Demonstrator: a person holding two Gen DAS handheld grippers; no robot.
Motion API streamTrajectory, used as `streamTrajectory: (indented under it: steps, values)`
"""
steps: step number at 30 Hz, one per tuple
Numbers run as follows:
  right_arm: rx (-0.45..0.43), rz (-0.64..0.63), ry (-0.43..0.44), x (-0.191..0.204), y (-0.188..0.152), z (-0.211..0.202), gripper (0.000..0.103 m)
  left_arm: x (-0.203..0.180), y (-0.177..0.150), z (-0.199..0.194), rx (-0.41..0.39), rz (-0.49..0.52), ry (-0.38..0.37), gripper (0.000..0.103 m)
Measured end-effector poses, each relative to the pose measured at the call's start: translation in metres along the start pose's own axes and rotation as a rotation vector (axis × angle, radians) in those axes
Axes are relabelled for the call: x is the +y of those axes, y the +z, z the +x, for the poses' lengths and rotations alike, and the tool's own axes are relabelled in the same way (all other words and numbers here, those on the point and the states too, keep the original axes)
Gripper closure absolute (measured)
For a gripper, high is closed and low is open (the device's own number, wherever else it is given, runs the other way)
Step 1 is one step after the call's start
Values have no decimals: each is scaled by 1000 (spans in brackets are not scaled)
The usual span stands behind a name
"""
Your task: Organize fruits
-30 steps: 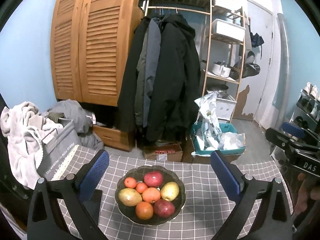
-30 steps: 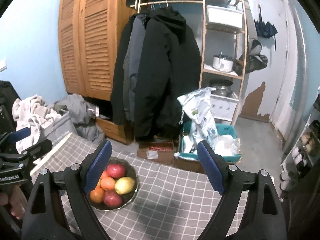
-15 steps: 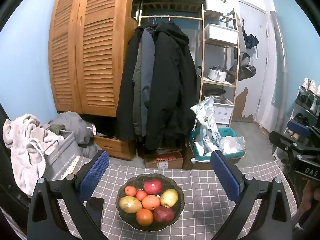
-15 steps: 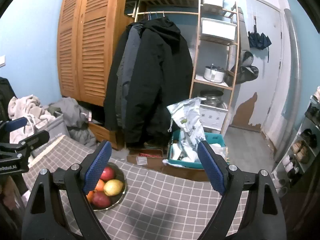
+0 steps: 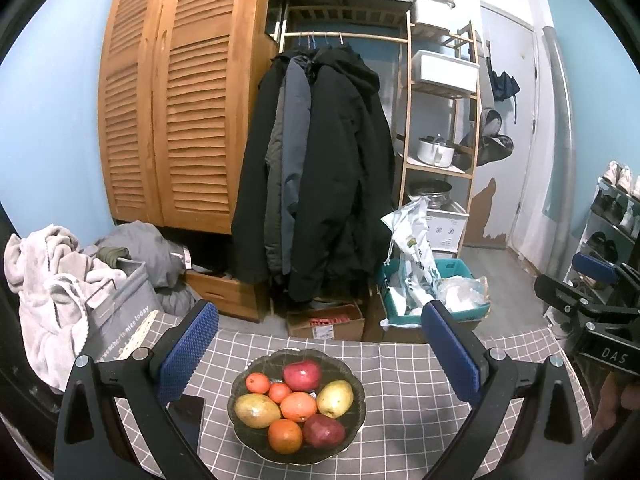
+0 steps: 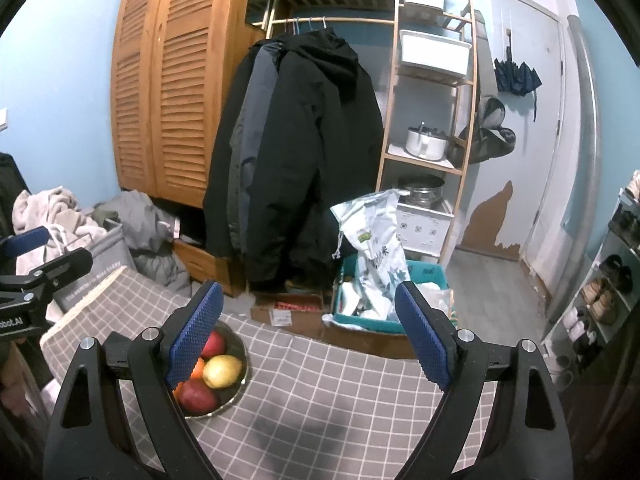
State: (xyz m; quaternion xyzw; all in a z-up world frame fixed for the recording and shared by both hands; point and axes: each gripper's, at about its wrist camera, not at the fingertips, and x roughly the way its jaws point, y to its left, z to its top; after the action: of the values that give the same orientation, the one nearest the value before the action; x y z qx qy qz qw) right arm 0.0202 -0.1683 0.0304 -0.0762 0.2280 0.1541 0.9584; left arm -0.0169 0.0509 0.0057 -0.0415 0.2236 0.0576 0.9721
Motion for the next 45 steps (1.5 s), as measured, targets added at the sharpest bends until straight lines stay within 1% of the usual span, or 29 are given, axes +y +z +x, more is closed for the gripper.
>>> streamTrajectory:
  steps: [28,45]
  values:
    - [-3,0,-3,0,-1,-1,17,1,-1,-1,-2,1,5,1]
    - [-4,-3,-3,0,-1,-1,17,10,-3,-4,2,-1,18,1]
